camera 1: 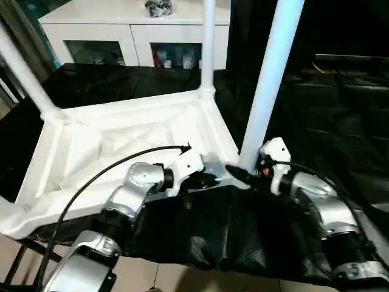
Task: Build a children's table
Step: Rotate leg to tighten
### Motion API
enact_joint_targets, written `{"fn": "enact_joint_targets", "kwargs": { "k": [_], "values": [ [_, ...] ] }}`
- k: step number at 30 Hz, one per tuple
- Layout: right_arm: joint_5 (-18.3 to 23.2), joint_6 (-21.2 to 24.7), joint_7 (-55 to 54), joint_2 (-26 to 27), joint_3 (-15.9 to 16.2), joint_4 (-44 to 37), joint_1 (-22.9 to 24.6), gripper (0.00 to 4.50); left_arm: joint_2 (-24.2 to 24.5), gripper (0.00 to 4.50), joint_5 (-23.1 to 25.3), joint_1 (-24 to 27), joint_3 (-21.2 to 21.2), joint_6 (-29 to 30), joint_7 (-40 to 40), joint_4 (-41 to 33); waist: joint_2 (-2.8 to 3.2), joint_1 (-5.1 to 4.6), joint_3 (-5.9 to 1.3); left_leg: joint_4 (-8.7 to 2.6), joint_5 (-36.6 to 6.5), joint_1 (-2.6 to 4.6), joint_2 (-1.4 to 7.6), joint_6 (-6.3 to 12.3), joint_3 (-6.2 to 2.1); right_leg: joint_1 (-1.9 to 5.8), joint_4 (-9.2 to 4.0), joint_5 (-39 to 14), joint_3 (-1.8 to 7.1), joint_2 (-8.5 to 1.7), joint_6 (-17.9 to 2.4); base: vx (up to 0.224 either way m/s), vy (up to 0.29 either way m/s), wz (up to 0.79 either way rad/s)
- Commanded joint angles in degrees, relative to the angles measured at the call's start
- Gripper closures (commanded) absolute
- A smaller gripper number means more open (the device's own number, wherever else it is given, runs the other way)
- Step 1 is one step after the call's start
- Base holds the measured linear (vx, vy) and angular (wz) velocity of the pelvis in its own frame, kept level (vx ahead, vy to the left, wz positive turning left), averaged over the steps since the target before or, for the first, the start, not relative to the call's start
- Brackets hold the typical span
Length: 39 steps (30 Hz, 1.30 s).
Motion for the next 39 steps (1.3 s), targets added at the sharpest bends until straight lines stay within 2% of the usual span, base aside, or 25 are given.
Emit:
{"fn": "enact_joint_targets", "kwargs": {
  "k": [1,3,4,5,10,14,17,19,21,22,23,24,26,27,28,29,30,31,33,34,35,36,39],
  "values": [
    [1.4,1.43,6.06,-0.03,3.76,-1.64,1.16,1.74,0.99,4.5,-0.66,0.35,-0.08,0.26,-1.32,-0.46,-1.13,0.46,-3.13,-3.42,-9.19,-0.21,3.44,6.24,-0.84,2.77,-3.72,-9.08,2.61,-4.85,-14.71,0.0,0.0,0.0],
    [1.86,1.82,8.1,-0.81,4.41,-2.13,1.27,1.88,1.63,4.5,-0.99,0.4,0.1,0.27,-2.26,-0.45,-1.08,0.55,-3.03,-3.45,-9.71,-0.12,3.42,6.13,-0.77,2.66,-3.91,-10.52,2.6,-4.91,-14.56,0.0,0.0,0.0],
    [1.59,1.69,11.1,-2.09,5.96,-2.72,1.57,1.98,2.67,4.5,-1.45,0.33,0.47,0.25,-3.63,0.11,-1.43,0.67,-3.0,-3.47,-9.88,-0.09,3.42,5.81,-0.8,2.7,-3.98,-11.58,2.57,-4.92,-14.28,0.0,0.0,0.0],
    [1.28,1.56,12.19,-2.49,6.52,-2.88,1.69,2.04,3.01,4.5,-1.61,0.28,0.61,0.19,-4.04,0.42,-1.28,0.74,-2.95,-3.54,-10.09,-0.1,3.44,5.63,-0.8,2.6,-4.01,-12.44,2.59,-4.9,-13.94,0.0,0.0,0.0],
    [0.96,1.57,14.63,-2.89,8.22,-3.31,2.02,2.41,4.24,4.5,-2.21,0.61,0.72,0.56,-5.37,0.57,-1.48,0.94,-2.93,-3.62,-10.23,0.02,3.52,4.9,-0.86,2.51,-4.0,-12.99,2.67,-4.95,-13.61,0.0,0.0,0.0],
    [1.01,1.73,14.76,-2.68,8.39,-3.33,2.02,2.49,4.47,4.5,-2.35,0.82,0.68,0.74,-5.76,0.3,-1.58,0.91,-2.88,-3.68,-10.05,0.03,3.54,4.66,-0.88,2.52,-3.95,-12.37,2.67,-4.92,-13.86,0.0,0.0,0.0],
    [0.79,1.47,13.27,-1.63,8.23,-2.99,2.2,2.5,4.58,4.5,-2.17,1.09,0.67,0.74,-5.31,-0.11,-2.01,0.88,-2.84,-3.65,-9.94,-0.02,3.51,4.6,-0.84,2.56,-3.92,-12.7,2.71,-4.97,-13.82,0.0,0.0,0.0],
    [0.38,1.08,10.76,-0.61,7.85,-2.41,2.22,2.51,4.4,4.5,-1.95,1.19,0.73,0.85,-4.41,-0.4,-1.93,0.88,-2.84,-3.66,-9.91,0.0,3.48,4.42,-0.87,2.54,-4.0,-13.61,2.71,-5.01,-13.42,0.0,0.0,0.0],
    [-1.65,0.47,2.15,2.36,6.41,0.35,1.63,2.51,3.07,4.5,-0.63,0.7,1.0,1.51,0.23,-0.23,-1.82,0.53,-2.58,-3.96,-11.26,0.04,3.48,3.5,-0.99,2.27,-4.29,-16.3,2.72,-5.01,-12.82,0.0,0.0,0.0],
    [-2.6,0.18,-1.42,3.47,5.86,1.57,1.31,2.51,2.43,4.5,-0.28,0.47,1.17,1.89,1.94,-0.14,-2.16,0.32,-2.52,-4.04,-12.13,0.05,3.41,3.15,-1.02,2.33,-4.5,-17.83,2.69,-5.05,-12.48,0.0,0.0,0.0],
    [-3.3,0.14,-4.83,4.63,5.18,2.82,0.97,2.52,1.67,4.5,0.09,0.16,1.31,2.25,3.84,0.05,-2.01,-0.01,-2.28,-4.27,-14.1,0.18,3.37,2.0,-1.23,2.11,-4.8,-21.77,2.73,-5.2,-11.57,0.0,0.0,0.0],
    [-3.77,0.13,-7.31,5.49,4.67,3.71,0.72,2.53,1.09,4.5,0.34,-0.08,1.41,2.53,5.21,0.19,-2.07,-0.55,-2.15,-4.4,-15.92,0.26,3.27,0.94,-1.4,2.08,-5.04,-25.16,2.65,-5.17,-10.6,0.0,0.0,0.0],
    [-4.32,0.74,-17.27,9.55,2.09,6.79,-0.36,2.55,-2.26,4.5,0.94,-1.2,1.53,4.18,10.9,0.64,-2.13,-1.03,-2.02,-4.55,-18.96,0.62,3.12,-0.44,-1.77,1.8,-5.68,-30.68,2.56,-5.23,-8.38,0.0,0.0,0.0],
    [-4.18,1.15,-22.18,11.95,0.76,7.94,-1.09,2.55,-4.39,4.5,1.29,-1.9,1.37,4.84,13.63,1.1,-1.61,-1.12,-2.03,-4.58,-19.35,0.71,3.12,-0.64,-1.77,1.66,-5.76,-30.91,2.65,-5.18,-8.16,0.0,0.0,0.0],
    [-4.29,1.35,-27.73,15.05,-0.53,9.1,-2.05,2.55,-7.23,4.5,1.91,-2.81,1.03,5.71,17.24,1.83,-1.94,-1.28,-2.16,-4.53,-20.21,0.97,3.08,-0.9,-1.79,1.44,-5.95,-30.79,2.61,-5.05,-7.87,0.0,0.0,0.0],
    [-4.5,1.28,-30.29,16.7,-0.92,9.62,-2.63,2.55,-8.7,4.5,2.33,-3.37,0.83,6.15,19.25,2.37,-1.97,-1.3,-2.14,-4.56,-20.21,0.94,3.08,-0.97,-1.8,1.41,-5.9,-30.2,2.71,-5.02,-7.9,0.0,0.0,0.0],
    [-5.02,1.21,-32.06,17.7,-0.84,9.96,-3.14,2.55,-9.51,4.5,2.74,-3.72,0.52,6.2,20.2,2.75,-1.61,-1.38,-2.33,-4.49,-20.22,1.32,3.1,-1.36,-1.69,1.16,-5.86,-27.78,2.85,-4.95,-8.55,0.0,0.0,0.0],
    [-5.43,1.19,-34.0,18.87,-0.81,10.47,-3.84,2.55,-10.46,4.5,3.2,-4.06,0.06,6.1,21.06,3.18,-1.65,-1.45,-2.33,-4.55,-19.85,0.89,3.03,-0.97,-1.69,1.53,-5.67,-25.17,2.79,-4.76,-9.09,0.0,0.0,0.0],
    [-5.25,0.98,-34.47,19.85,-0.81,10.82,-4.41,2.55,-11.25,4.5,3.53,-4.34,-0.12,6.18,22.11,3.57,-1.72,-1.38,-2.39,-4.49,-19.7,0.78,2.89,-0.12,-1.52,1.6,-5.55,-23.56,2.83,-4.77,-9.57,0.0,0.0,0.0],
    [-5.14,0.7,-34.93,20.61,-0.88,11.23,-4.86,2.55,-11.82,4.5,3.81,-4.55,-0.2,6.3,23.0,3.84,-1.2,-1.22,-2.51,-4.42,-19.05,0.77,2.85,0.23,-1.53,1.7,-5.42,-22.31,2.89,-4.86,-9.93,0.0,0.0,0.0],
    [-5.32,0.24,-34.91,21.02,-0.64,11.31,-5.08,2.2,-12.13,4.5,3.93,-4.64,-0.28,6.32,23.14,3.89,-1.38,-1.31,-2.51,-4.4,-18.79,0.67,2.85,0.43,-1.4,1.71,-5.51,-21.58,2.91,-4.8,-10.09,0.0,0.0,0.0],
    [-5.47,-0.17,-34.9,21.38,-0.44,11.39,-5.28,2.0,-12.39,4.5,4.04,-4.72,-0.34,6.33,23.27,3.94,-1.25,-1.31,-2.59,-4.41,-18.31,0.54,2.86,0.53,-1.44,1.91,-5.33,-20.14,2.87,-4.79,-10.52,0.0,0.0,0.0],
    [-4.8,-0.85,-32.31,22.01,-0.19,10.89,-5.58,1.77,-12.24,4.5,4.47,-4.87,-0.39,6.2,22.73,3.64,-1.48,-1.17,-2.64,-4.38,-17.19,0.34,2.88,1.38,-1.32,2.14,-5.16,-18.4,2.89,-4.85,-11.2,0.0,0.0,0.0]
  ]
}}
